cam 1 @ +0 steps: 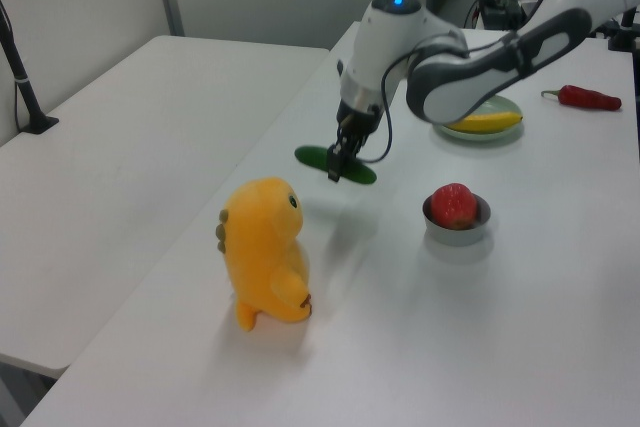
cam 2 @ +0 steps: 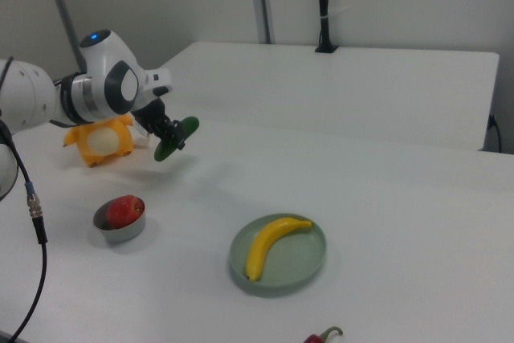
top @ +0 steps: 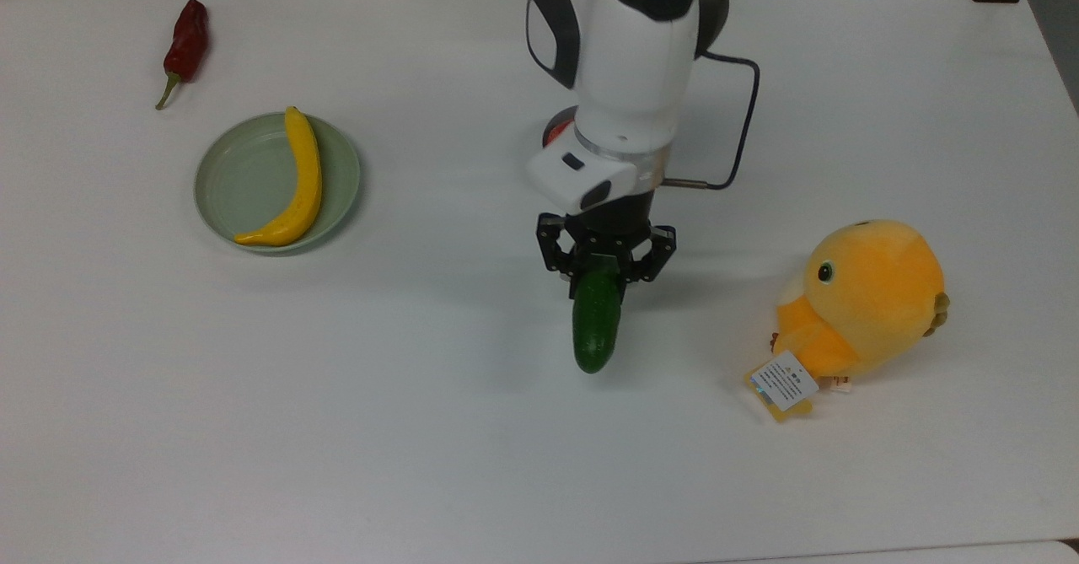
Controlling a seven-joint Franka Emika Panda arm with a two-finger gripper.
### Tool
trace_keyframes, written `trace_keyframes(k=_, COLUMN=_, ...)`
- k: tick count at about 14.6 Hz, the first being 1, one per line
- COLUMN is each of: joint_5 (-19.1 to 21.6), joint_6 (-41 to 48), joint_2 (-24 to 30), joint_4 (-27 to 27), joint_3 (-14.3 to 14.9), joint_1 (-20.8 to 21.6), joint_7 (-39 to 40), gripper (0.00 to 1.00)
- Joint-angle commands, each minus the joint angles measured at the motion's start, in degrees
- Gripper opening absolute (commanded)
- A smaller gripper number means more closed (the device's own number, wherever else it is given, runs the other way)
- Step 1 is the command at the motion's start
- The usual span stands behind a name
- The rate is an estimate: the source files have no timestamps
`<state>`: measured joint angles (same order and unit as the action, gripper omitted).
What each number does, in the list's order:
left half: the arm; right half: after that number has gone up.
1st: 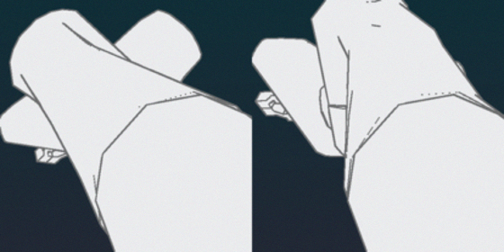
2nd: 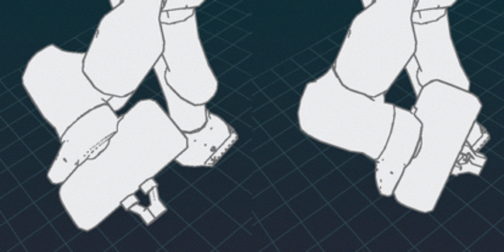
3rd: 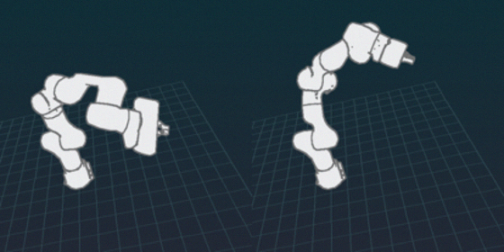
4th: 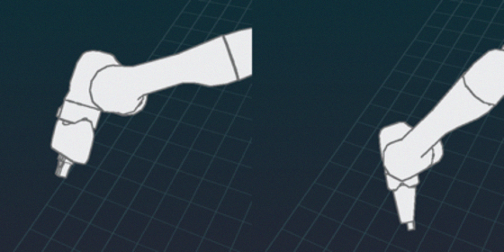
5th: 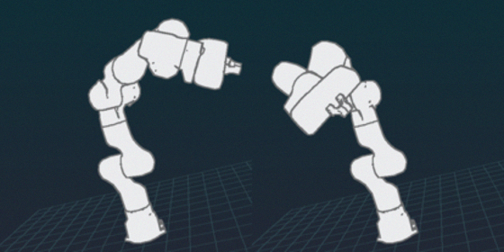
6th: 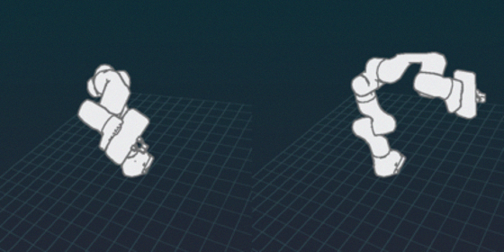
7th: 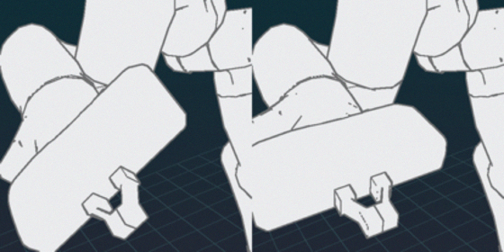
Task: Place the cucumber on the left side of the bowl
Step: 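Carry the cucumber to beside the metal bowl with the apple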
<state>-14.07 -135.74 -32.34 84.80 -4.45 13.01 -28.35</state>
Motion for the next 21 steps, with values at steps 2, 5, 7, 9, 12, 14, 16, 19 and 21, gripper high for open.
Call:
trace_keyframes(k=2, joint_5=0.0, joint_6=0.3, joint_2=11.4, joint_4=9.8, joint_3=0.1, joint_1=-2.1, joint_7=1.4, gripper=0.16)
trace_keyframes(k=5, joint_5=0.8, joint_6=3.5, joint_2=15.7, joint_4=14.2, joint_3=-1.7, joint_1=-3.3, joint_7=4.6, gripper=0.17)
trace_keyframes(k=7, joint_5=4.2, joint_6=5.8, joint_2=20.2, joint_4=17.8, joint_3=-1.9, joint_1=-3.0, joint_7=8.8, gripper=0.17)
trace_keyframes(k=9, joint_5=7.5, joint_6=10.0, joint_2=22.4, joint_4=19.3, joint_3=-2.0, joint_1=-2.6, joint_7=13.0, gripper=0.17)
trace_keyframes(k=12, joint_5=11.3, joint_6=16.8, joint_2=24.0, joint_4=19.5, joint_3=-3.1, joint_1=-2.6, joint_7=16.8, gripper=0.17)
trace_keyframes(k=14, joint_5=11.6, joint_6=17.4, joint_2=24.2, joint_4=19.6, joint_3=-3.2, joint_1=-2.5, joint_7=17.0, gripper=0.17)
trace_keyframes(k=16, joint_5=11.7, joint_6=20.6, joint_2=24.1, joint_4=19.6, joint_3=-3.6, joint_1=-1.5, joint_7=17.6, gripper=0.17)
trace_keyframes(k=19, joint_5=11.7, joint_6=21.2, joint_2=23.4, joint_4=22.3, joint_3=-7.8, joint_1=-0.9, joint_7=18.6, gripper=0.17)
trace_keyframes(k=21, joint_5=11.7, joint_6=21.1, joint_2=23.2, joint_4=23.4, joint_3=-9.2, joint_1=-0.4, joint_7=18.5, gripper=0.17)
